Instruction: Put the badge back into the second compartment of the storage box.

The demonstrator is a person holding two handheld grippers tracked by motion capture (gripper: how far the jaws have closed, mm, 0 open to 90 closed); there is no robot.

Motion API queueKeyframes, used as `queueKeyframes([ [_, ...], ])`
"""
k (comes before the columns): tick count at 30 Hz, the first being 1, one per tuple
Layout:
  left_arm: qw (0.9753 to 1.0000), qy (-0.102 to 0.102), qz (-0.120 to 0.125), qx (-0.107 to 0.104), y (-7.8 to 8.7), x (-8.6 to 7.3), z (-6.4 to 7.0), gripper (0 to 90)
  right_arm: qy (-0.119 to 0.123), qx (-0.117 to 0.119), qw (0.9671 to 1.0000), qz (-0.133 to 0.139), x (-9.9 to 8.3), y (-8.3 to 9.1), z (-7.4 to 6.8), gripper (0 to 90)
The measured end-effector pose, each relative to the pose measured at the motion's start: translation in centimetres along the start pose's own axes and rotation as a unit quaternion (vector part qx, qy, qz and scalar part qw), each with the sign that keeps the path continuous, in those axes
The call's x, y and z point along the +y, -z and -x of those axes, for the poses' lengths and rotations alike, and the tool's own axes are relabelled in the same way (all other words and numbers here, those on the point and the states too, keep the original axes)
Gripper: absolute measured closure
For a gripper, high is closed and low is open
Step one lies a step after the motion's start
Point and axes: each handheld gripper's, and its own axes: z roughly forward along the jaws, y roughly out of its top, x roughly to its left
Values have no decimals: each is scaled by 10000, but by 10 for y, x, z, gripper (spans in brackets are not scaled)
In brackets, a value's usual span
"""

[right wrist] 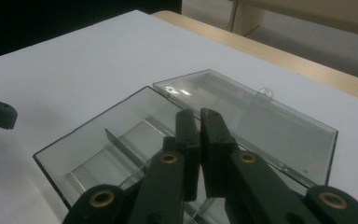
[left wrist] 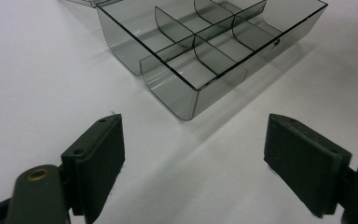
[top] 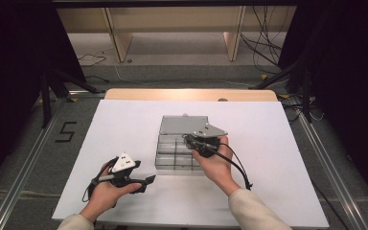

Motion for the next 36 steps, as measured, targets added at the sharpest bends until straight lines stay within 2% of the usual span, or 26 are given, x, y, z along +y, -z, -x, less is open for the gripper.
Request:
queueKeyframes([
  [13,10000,-17,-1,-2,0,0,0,200,208,-84,9990,-391,-2,-26,-4,869],
  [24,10000,-32,-24,-2,-1,0,0,204,433,-191,9970,-619,-7,-38,-8,868],
  [25,10000,-20,-10,0,-1,0,0,204,520,-219,9964,-633,-7,-38,-8,868],
  [36,10000,-29,-24,3,-1,0,0,205,572,-262,9951,-757,-10,-42,-9,867],
])
